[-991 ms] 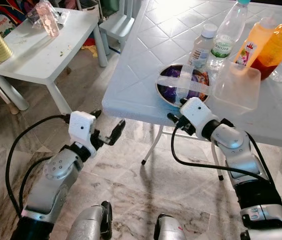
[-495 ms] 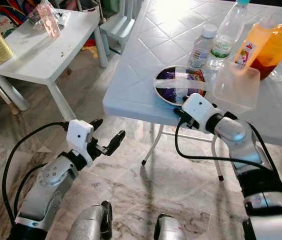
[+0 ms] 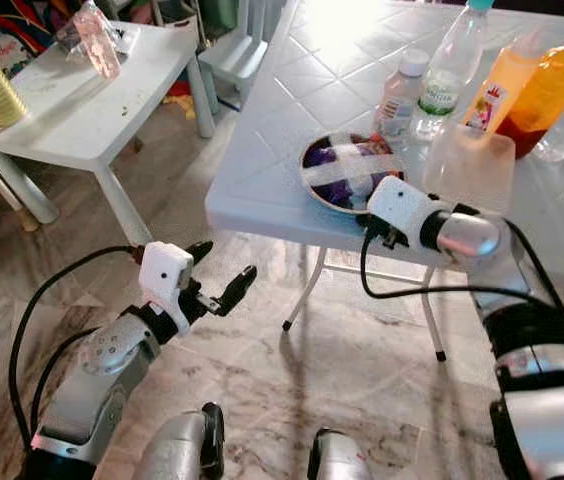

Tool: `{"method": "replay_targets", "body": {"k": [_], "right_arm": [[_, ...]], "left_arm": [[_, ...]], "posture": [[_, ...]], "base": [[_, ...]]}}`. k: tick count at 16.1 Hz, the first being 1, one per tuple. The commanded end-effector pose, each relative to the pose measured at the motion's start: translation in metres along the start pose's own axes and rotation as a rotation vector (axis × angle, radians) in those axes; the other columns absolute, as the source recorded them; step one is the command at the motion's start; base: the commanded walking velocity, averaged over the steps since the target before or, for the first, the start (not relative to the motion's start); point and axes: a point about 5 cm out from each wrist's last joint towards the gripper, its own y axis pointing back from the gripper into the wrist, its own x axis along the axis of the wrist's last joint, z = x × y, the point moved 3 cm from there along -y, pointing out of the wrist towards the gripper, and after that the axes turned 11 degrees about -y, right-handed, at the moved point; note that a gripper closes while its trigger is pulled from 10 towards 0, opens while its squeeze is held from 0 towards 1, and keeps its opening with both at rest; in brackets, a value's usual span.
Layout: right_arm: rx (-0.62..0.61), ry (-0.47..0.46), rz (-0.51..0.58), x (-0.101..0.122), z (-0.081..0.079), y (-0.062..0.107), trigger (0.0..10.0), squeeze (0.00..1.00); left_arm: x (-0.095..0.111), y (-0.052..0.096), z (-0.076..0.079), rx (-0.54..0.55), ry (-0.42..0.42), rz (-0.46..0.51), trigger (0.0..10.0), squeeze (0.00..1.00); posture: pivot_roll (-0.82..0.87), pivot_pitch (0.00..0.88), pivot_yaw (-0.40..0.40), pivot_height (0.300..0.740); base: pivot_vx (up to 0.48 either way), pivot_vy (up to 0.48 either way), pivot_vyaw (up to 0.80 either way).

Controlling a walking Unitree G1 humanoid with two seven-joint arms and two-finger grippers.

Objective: Restocking fridge

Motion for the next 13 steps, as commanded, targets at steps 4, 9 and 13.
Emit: {"method": "replay_targets", "body": {"k": [4, 9, 13], "right_arm": [[0.101, 0.044, -0.110, -0.019, -0.006, 0.003, 2.7, 0.00], [0.081, 0.079, -0.117, -0.014, 0.007, 0.003, 1.1, 0.00], [0.061, 0.122, -0.098, -0.009, 0.013, 0.005, 0.0, 0.00]], "left_arm": [[0.001, 0.003, 0.003, -0.013, -0.006, 0.000, 10.0, 0.00], [0.002, 0.001, 0.005, -0.009, -0.004, 0.001, 10.0, 0.00], [0.001, 0.001, 0.005, -0.002, -0.002, -0.006, 10.0, 0.00]], "posture": [[0.09, 0.170, 0.045, 0.740], [0.09, 0.173, 0.041, 0.740], [0.09, 0.173, 0.036, 0.740]], "base": [[0.000, 0.000, 0.00], [0.000, 0.000, 0.00], [0.000, 0.000, 0.00]]}}
